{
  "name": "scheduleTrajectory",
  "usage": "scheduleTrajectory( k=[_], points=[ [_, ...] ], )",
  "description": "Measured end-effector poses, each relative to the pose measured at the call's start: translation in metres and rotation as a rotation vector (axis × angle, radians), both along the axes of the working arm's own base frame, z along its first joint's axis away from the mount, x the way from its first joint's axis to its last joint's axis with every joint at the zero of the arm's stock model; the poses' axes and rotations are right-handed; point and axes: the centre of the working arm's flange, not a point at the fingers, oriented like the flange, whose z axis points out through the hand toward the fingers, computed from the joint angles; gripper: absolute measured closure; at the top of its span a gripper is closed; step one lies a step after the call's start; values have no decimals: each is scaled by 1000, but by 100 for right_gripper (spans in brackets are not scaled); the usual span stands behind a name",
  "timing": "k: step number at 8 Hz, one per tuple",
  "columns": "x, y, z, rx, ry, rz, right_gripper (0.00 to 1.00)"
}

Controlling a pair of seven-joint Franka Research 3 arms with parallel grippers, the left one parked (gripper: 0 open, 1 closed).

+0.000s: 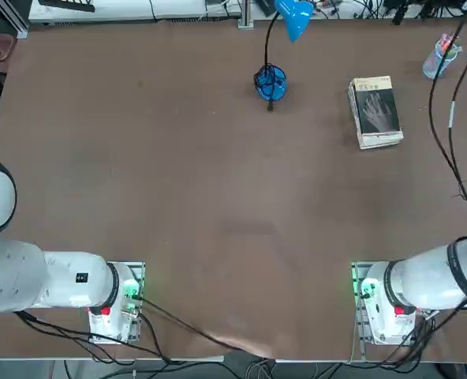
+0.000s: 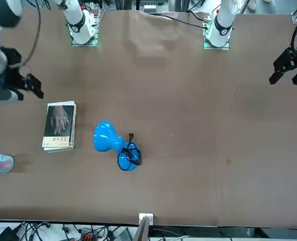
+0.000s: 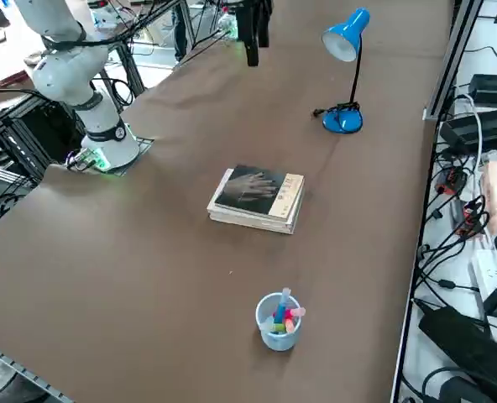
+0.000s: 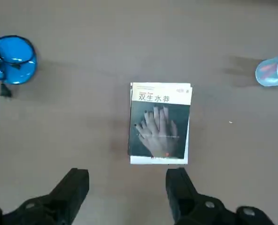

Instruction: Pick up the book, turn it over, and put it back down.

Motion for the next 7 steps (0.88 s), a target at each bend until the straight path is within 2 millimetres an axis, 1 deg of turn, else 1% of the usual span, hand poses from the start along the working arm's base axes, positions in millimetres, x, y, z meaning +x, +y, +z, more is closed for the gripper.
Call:
scheduleTrajectory(
  k=[1, 2, 3, 4, 7],
  points=[
    [-7, 2, 17, 2, 7, 2, 0],
    [-13, -2, 28, 2, 19, -5, 0],
    [-21, -7, 32, 2, 40, -14, 0],
    [-27, -11, 33, 3, 52, -20, 0],
    [-48, -17, 22, 7, 41, -42, 0]
  ],
)
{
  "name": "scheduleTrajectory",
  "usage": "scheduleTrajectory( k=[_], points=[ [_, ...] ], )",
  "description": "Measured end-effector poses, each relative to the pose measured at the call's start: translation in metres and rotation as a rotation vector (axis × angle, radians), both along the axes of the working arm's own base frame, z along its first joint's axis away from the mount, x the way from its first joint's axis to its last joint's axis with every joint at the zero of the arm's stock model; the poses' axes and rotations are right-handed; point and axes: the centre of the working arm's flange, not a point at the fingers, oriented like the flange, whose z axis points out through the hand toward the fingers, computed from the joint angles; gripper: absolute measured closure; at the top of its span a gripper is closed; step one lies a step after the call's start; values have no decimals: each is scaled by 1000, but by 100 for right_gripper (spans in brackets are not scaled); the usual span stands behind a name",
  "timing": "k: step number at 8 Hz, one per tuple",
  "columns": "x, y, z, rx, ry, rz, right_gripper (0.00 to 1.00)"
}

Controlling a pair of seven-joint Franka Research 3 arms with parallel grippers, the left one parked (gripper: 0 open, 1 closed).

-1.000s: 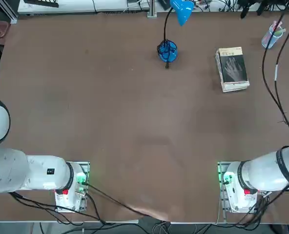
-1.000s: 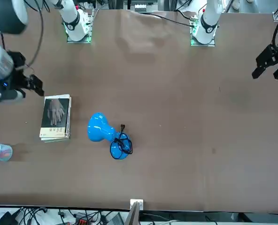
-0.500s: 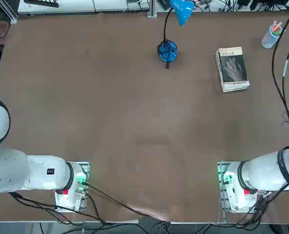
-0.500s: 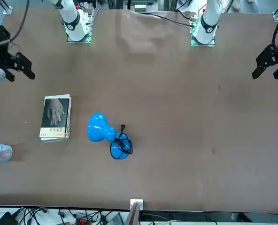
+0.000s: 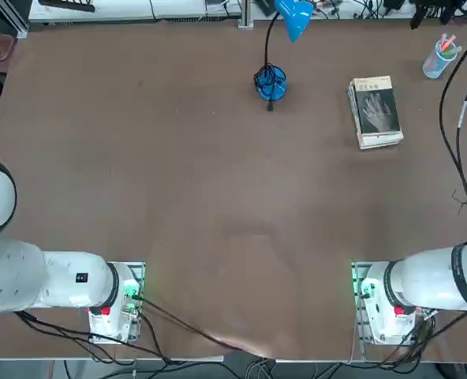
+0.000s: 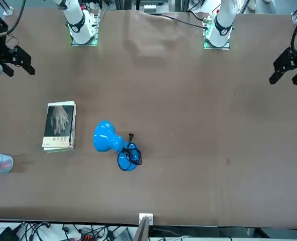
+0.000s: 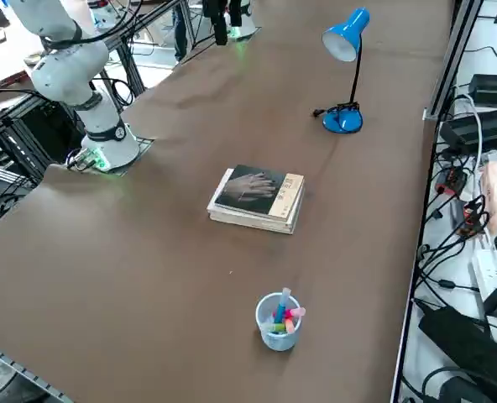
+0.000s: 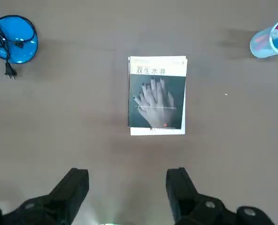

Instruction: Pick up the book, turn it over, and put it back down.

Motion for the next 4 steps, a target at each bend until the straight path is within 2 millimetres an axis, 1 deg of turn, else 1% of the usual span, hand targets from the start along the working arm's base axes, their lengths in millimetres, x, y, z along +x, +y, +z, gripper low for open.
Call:
scheduleTrajectory(
  k=[2, 4],
  points=[
    [-7, 5, -1, -6, 0, -26, 0],
    [-7, 5, -2, -8, 1, -33, 0]
  ],
)
